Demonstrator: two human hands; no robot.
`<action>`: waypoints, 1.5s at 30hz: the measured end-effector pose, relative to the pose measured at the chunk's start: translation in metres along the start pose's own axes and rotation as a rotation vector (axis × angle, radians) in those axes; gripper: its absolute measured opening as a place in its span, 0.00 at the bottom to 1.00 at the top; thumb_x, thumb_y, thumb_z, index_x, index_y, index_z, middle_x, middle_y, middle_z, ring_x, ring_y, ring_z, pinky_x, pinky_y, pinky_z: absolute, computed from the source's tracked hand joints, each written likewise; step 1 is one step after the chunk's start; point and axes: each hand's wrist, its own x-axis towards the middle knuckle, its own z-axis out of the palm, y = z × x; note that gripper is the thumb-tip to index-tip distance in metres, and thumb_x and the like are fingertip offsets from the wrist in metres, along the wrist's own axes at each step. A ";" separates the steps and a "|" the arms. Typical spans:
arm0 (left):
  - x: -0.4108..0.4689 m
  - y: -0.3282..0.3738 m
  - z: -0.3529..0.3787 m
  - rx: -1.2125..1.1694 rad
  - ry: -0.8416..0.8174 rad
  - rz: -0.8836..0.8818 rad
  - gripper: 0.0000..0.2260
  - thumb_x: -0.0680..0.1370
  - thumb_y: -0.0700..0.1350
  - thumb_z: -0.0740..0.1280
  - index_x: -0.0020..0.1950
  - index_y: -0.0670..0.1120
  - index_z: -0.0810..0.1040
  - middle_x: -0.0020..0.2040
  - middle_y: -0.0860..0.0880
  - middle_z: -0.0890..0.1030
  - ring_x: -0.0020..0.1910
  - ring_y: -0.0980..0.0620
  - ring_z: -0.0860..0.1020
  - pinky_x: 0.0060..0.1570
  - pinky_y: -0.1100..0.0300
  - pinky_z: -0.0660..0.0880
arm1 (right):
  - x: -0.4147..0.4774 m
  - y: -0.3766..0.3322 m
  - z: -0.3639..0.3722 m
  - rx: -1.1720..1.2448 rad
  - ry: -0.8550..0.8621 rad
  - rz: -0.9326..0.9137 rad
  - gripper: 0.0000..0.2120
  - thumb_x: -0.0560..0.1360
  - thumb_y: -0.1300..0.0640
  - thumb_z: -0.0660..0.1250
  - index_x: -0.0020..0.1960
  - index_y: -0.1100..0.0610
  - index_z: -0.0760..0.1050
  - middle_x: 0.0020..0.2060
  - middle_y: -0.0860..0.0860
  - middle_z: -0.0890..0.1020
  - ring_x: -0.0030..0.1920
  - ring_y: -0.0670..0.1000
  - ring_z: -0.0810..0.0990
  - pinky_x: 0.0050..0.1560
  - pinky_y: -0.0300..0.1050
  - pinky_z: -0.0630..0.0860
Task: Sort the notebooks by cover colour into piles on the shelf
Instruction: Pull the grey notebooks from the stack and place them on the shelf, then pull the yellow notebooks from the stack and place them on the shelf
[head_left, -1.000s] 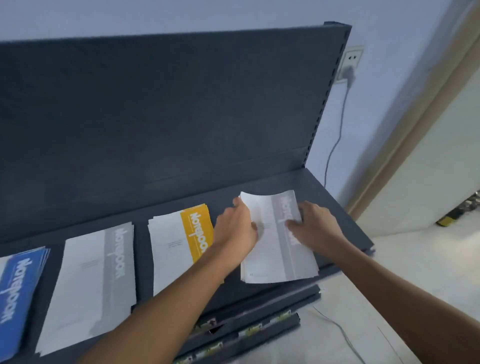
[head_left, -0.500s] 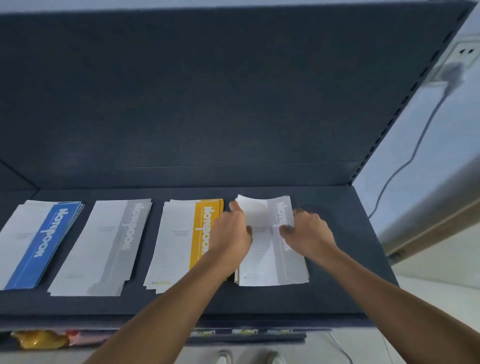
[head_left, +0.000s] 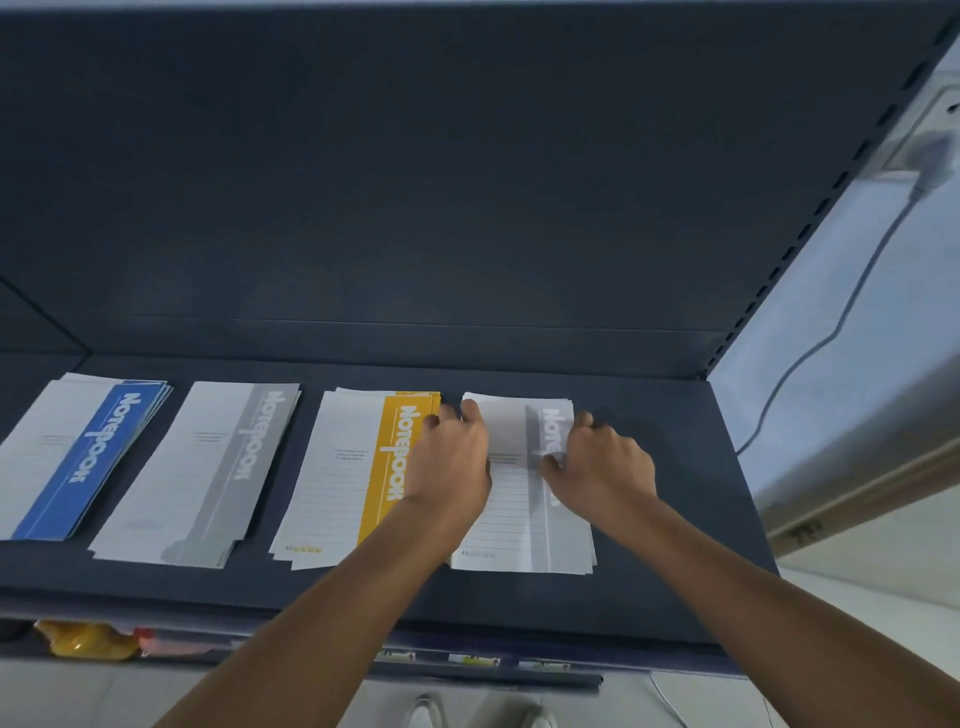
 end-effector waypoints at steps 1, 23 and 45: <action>0.000 -0.002 -0.003 -0.017 0.012 0.005 0.26 0.79 0.43 0.69 0.73 0.40 0.64 0.62 0.41 0.76 0.60 0.42 0.77 0.49 0.56 0.77 | 0.001 -0.002 -0.002 -0.026 0.015 0.000 0.17 0.78 0.42 0.62 0.52 0.56 0.63 0.43 0.50 0.77 0.38 0.54 0.75 0.34 0.46 0.68; -0.117 -0.343 -0.118 -0.163 0.211 -0.405 0.11 0.81 0.45 0.59 0.59 0.42 0.74 0.50 0.44 0.80 0.42 0.43 0.78 0.45 0.48 0.78 | -0.050 -0.358 -0.001 -0.049 0.140 -0.691 0.15 0.79 0.47 0.60 0.62 0.54 0.70 0.50 0.52 0.81 0.48 0.57 0.81 0.37 0.47 0.68; -0.327 -0.641 -0.142 -0.181 0.327 -0.957 0.09 0.79 0.47 0.60 0.53 0.45 0.77 0.46 0.47 0.81 0.44 0.45 0.79 0.45 0.46 0.79 | -0.193 -0.726 0.084 0.015 -0.073 -1.395 0.13 0.78 0.48 0.61 0.60 0.51 0.72 0.42 0.47 0.81 0.43 0.55 0.79 0.41 0.50 0.74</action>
